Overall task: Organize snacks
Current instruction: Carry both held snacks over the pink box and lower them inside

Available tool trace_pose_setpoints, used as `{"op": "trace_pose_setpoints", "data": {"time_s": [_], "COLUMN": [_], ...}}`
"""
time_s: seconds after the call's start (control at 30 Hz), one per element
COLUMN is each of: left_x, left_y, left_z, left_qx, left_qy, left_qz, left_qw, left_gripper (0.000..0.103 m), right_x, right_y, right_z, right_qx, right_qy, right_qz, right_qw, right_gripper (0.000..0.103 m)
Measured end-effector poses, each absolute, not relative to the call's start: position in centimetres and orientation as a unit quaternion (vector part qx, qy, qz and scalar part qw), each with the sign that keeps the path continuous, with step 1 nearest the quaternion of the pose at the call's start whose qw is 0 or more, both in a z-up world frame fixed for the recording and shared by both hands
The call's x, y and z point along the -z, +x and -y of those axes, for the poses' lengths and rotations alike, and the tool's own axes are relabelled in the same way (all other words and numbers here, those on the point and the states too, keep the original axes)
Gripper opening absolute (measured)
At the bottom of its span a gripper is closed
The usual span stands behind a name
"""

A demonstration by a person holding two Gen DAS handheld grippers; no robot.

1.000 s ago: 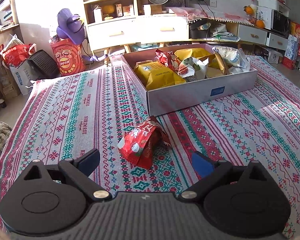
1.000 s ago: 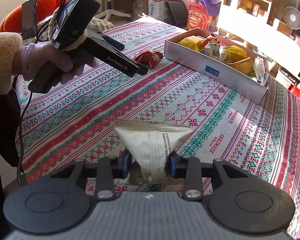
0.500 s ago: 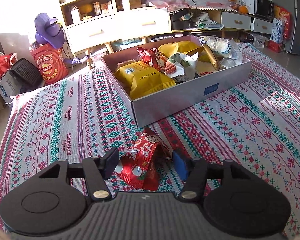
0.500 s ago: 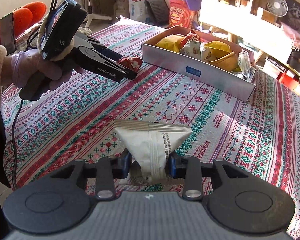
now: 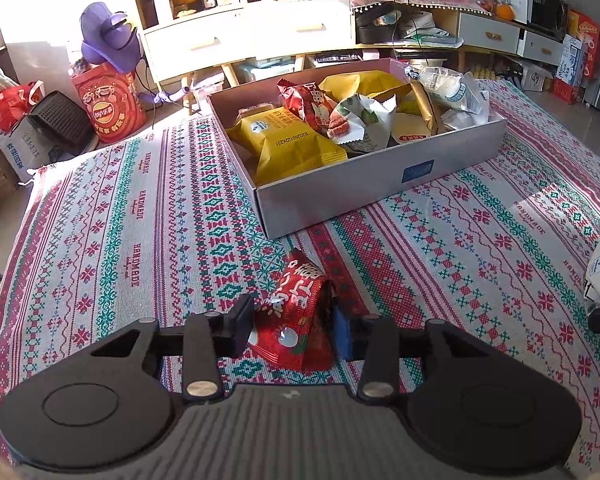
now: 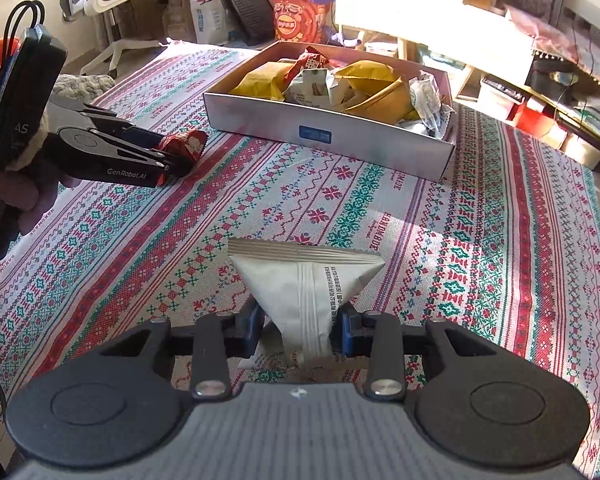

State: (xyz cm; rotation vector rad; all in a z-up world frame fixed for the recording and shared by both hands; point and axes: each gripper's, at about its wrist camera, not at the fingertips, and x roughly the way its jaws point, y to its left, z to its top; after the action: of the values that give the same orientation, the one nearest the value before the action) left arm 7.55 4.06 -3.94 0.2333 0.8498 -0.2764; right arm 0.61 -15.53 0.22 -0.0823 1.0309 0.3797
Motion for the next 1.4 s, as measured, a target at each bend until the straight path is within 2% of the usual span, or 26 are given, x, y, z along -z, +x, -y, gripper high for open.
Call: {"op": "trace_pose_setpoints", "data": {"time_s": [0.37,0.97,1.4], "left_x": [2.5,-2.0,-1.8], "left_y": [7.5,10.2,14.4], "left_z": [-4.1,-2.5,-1.3], "left_qx": [0.153,0.153,0.124], "left_qy": [0.033,-0.034,-0.046], "left_qz": [-0.434,-0.393,-0.376], "left_qw": [0.887,0.906,0.917], "left_gripper": [0.045,0.045,0.046], "right_x": [-0.1,-2.1,-1.7], "right_y": [3.3,8.6,12.6], "right_z": [16.7,16.3,17.3], "right_qx": [-0.143,-0.111,-0.114], "right_qy": [0.021,0.102,0.159], "right_qz": [-0.511,-0.489,-0.45], "right_qw": [0.848,0.859,0.872], "right_gripper": [0.034,0.034,0.034]}}
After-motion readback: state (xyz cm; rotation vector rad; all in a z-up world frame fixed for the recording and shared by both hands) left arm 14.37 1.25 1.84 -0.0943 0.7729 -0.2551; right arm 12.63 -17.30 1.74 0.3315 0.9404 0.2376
